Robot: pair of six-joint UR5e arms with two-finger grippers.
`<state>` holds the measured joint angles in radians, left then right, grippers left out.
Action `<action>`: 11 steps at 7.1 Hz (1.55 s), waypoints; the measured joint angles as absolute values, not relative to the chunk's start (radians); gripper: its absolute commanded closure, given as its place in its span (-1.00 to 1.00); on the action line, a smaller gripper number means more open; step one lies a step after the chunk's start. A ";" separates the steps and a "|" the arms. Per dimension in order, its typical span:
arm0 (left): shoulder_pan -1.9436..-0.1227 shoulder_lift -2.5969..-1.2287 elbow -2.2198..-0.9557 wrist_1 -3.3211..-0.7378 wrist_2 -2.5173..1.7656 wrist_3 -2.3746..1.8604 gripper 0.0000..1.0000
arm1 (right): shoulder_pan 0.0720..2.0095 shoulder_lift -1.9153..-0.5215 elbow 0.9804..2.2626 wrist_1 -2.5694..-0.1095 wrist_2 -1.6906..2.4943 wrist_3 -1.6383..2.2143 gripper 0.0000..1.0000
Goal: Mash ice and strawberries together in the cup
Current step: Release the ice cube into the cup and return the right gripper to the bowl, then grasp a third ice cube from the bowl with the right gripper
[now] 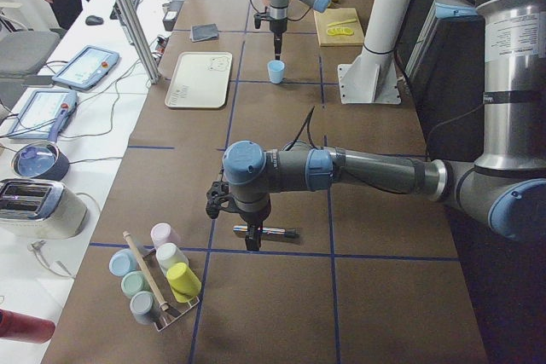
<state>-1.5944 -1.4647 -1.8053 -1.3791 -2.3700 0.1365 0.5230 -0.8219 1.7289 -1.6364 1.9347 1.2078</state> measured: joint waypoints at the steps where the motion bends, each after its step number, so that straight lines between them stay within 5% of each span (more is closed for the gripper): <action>1: -1.594 -1.466 -1.805 -1.379 -2.370 0.136 -1.00 | 0.551 -0.822 1.745 -1.640 1.942 1.204 -0.99; 3: -1.595 -1.465 -1.805 -1.379 -2.370 0.136 -1.00 | 0.666 -0.894 1.835 -1.648 2.008 1.169 -0.99; 7: -1.595 -1.463 -1.806 -1.379 -2.370 0.136 -1.00 | 0.978 -1.350 2.127 -1.640 2.195 0.747 -0.99; 11: -1.594 -1.464 -1.808 -1.379 -2.370 0.135 -1.00 | 1.203 -1.638 2.115 -1.633 2.227 0.296 -0.99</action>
